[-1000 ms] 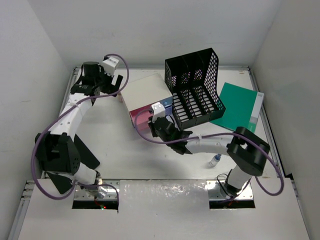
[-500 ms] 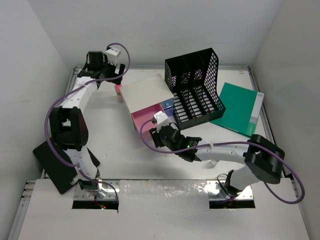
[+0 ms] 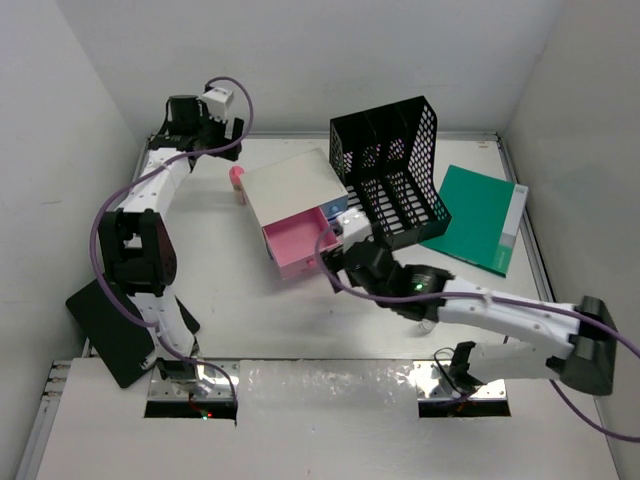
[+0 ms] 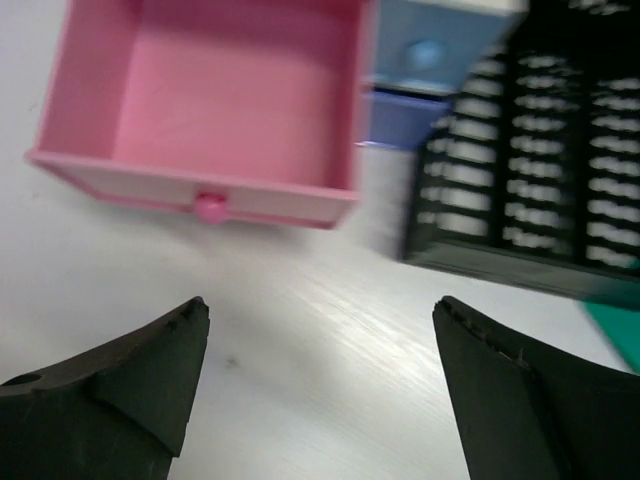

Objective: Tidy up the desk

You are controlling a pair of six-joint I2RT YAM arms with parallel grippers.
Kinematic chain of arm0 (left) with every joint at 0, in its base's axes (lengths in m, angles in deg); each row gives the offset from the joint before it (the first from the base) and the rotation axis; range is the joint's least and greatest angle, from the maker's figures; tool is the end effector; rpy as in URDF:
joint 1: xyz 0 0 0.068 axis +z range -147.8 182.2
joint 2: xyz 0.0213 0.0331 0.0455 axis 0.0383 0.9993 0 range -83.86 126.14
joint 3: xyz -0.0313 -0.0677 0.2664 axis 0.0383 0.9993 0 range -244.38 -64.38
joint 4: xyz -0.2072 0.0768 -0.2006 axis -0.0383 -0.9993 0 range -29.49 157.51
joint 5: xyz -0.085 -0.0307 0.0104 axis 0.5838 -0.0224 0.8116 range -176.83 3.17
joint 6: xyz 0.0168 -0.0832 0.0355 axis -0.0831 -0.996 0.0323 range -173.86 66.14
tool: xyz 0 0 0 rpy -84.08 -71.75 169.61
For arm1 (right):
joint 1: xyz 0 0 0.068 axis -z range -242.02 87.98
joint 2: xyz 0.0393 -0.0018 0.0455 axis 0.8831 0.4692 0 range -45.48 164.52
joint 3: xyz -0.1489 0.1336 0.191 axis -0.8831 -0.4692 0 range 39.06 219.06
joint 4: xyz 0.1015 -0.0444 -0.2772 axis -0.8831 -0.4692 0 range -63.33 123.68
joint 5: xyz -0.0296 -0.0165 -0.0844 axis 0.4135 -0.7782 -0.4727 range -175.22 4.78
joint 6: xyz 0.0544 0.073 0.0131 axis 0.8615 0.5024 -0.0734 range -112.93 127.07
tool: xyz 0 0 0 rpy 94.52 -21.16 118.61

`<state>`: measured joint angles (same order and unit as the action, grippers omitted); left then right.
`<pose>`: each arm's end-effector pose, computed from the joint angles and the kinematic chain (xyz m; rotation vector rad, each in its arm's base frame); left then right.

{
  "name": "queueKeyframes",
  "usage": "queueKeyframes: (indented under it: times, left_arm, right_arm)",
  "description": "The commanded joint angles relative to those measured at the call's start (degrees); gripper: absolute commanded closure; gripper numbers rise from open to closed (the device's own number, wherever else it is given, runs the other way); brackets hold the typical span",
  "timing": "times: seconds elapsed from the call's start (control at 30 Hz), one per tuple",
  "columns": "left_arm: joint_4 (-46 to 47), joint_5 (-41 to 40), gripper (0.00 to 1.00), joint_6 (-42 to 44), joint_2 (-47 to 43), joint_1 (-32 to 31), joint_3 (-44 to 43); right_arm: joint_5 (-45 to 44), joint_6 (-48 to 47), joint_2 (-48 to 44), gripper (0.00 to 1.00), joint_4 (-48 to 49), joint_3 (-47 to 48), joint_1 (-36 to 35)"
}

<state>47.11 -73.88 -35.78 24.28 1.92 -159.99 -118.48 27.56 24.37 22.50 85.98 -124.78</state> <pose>0.5234 -0.0211 0.2811 0.4686 2.0775 -0.0595 0.1919 0.2739 0.2293 -0.4348 2.0229 0.2639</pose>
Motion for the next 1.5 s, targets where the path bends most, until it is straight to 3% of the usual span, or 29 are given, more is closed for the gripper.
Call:
queueKeyframes:
  times: [0.0, 0.07, 0.1, 0.2, 0.33, 0.63, 0.8, 0.93, 1.3, 1.47]
  left_arm:
    - [1.07, -0.29, 0.13, -0.69, -1.79, 2.29, -0.02]
    - [1.07, -0.29, 0.13, -0.33, -3.28, 2.38, 0.60]
    - [0.89, 0.23, 0.12, -0.25, -3.63, 2.30, 1.04]
    - [-0.69, 1.64, 0.12, -0.07, -4.25, 2.29, 1.13]
    - [-3.23, 2.69, 0.13, 0.98, -3.38, 2.29, 1.13]
    - [-7.01, 9.73, 0.14, -1.21, 4.00, 2.03, -6.16]
    - [-7.55, 8.59, 0.14, -0.95, 5.77, 0.98, -4.68]
    - [-4.74, 2.71, 0.14, -0.77, 6.91, -1.04, -2.56]
    - [-3.86, -0.11, 0.14, -0.95, 6.74, -1.75, 3.75]
    - [-2.89, -2.49, 0.28, -0.60, 6.74, -1.75, 4.21]
  right_arm:
    - [-14.28, 5.24, -6.99, 0.07, -27.41, 8.00, 0.71]
    - [-13.25, 9.03, -11.02, 0.01, -32.83, 8.72, 2.81]
    - [-7.84, 9.21, -12.26, 0.01, -34.77, 7.94, 6.82]
    - [0.89, 6.85, -15.44, 0.01, -33.13, 4.69, 14.22]
    - [4.16, 2.37, -14.57, 0.01, -27.41, 3.97, 14.33]
    - [5.22, 0.08, -8.76, 0.01, -24.95, 5.65, 14.33]
    - [4.43, 0.25, -10.16, 0.01, -23.01, 3.19, 14.33]
    - [3.81, 0.25, -10.61, 0.01, -23.10, 2.30, 14.33]
    - [3.11, -0.01, -11.22, 0.01, -20.55, 0.55, 14.33]
    - [3.28, -0.71, -10.96, 0.01, -19.67, 0.63, 14.33]
